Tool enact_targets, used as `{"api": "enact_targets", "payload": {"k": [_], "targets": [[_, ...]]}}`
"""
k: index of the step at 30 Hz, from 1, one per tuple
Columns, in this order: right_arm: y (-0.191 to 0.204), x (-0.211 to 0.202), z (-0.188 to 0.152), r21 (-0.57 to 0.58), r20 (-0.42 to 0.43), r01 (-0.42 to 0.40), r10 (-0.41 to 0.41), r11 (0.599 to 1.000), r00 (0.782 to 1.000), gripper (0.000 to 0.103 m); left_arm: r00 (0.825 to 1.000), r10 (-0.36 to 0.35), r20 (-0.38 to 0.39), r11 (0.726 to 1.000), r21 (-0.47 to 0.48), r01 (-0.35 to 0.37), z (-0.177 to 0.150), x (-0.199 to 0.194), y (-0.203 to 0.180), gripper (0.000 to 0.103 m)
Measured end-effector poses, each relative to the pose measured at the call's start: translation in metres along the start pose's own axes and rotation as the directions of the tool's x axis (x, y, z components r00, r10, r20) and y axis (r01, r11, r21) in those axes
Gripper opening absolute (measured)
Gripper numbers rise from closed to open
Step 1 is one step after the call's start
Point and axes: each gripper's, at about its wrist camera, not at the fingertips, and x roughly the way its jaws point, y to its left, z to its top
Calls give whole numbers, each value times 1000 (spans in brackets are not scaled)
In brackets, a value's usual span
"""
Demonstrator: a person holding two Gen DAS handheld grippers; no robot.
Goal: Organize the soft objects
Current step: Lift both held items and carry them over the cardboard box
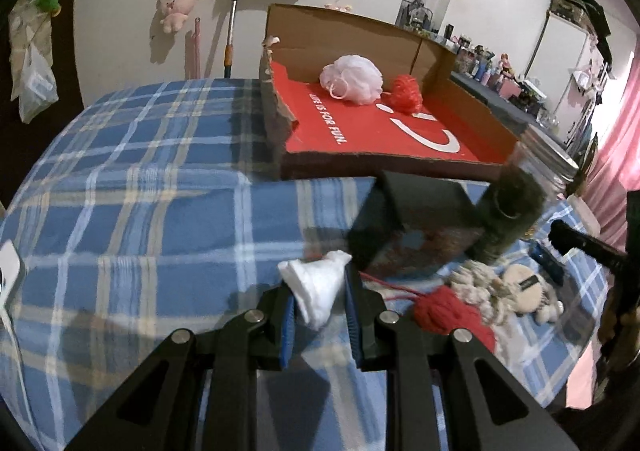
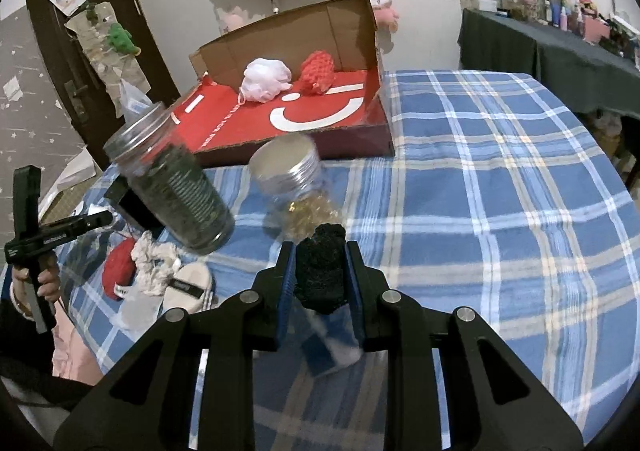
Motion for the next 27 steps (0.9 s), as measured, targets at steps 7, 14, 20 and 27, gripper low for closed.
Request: {"api": "enact_targets", "payload": {"k": [7,14,20,27], "targets": [[-24,13,25,11,-15,-44,44,999,999,23,999,-51,8,996,80,50,24,14,9,23],[-40,23,49,19,-36,-111,112,994,993,23,994,-105,-6,984,142,105,47,24,14,23],[-44,30,68,-22,-64,-159,158,987,985,23,992,-122,-33,971,205,126,60,33,11,23],[-40,35,84,-69,-72,-207,202,976,977,23,986,-162,-50,957,237,169,71,36,6,23]]}}
